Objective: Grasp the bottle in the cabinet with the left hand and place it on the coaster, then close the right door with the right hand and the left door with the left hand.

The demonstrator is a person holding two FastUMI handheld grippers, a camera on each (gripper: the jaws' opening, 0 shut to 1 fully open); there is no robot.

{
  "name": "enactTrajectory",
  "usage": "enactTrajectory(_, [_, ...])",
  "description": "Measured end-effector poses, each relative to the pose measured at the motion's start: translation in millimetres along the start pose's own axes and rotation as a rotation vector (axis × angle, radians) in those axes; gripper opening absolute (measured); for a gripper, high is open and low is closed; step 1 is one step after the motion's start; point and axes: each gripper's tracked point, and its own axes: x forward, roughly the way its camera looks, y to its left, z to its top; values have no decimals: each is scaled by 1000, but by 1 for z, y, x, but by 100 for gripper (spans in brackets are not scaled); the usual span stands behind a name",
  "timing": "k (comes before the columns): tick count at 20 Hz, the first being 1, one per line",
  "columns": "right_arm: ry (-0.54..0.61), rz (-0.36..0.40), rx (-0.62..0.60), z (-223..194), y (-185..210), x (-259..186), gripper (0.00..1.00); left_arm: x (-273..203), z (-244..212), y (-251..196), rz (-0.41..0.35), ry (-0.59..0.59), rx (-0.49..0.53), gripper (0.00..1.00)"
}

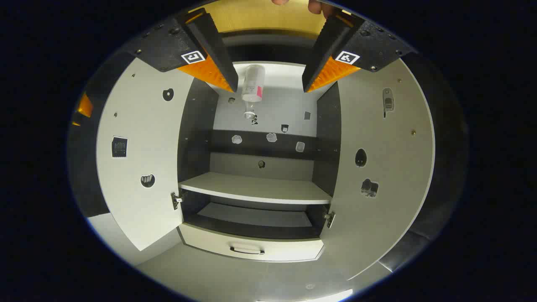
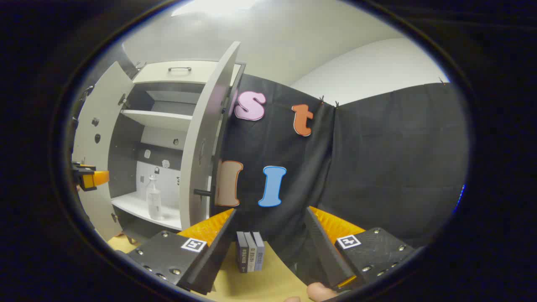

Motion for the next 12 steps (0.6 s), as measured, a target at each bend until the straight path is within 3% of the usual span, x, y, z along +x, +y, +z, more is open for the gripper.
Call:
enactTrajectory(3, [-16,-5,-2,5,1,-1,92,1,0,3,8,4,6,96])
enactTrajectory(4, [-17,-12,1,3,0,-1,97,1,-1,3,9,7,8,96])
enactTrajectory(7, [-15,-32,7,1,-2,0,97,-1,0,4,-2,7,10,94])
enactTrajectory(10, [-10,-34,7,-1,-2,1,97,-1,2,8,1,-1,17,100])
enactTrajectory(12, [-15,-34,1,0,-1,0,97,0,2,10,8,5,28,96])
